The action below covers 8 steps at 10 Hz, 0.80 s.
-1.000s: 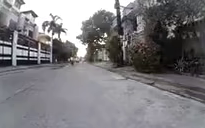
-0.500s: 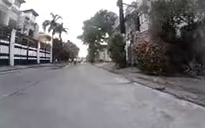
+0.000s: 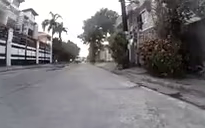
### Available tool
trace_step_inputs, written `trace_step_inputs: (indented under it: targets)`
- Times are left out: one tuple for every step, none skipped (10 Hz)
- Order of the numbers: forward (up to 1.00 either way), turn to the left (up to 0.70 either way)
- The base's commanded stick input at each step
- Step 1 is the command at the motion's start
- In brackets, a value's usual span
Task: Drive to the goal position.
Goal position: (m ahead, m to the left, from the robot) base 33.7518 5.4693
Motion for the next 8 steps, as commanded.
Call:
trace_step_inputs:
  targets:
    - [1.0,0.0]
    - [1.0,0.0]
    - [1.0,0.0]
    - [1.0,0.0]
    - [1.0,0.0]
    - [1.0,0.0]
    - [1.0,0.0]
    - [1.0,0.0]
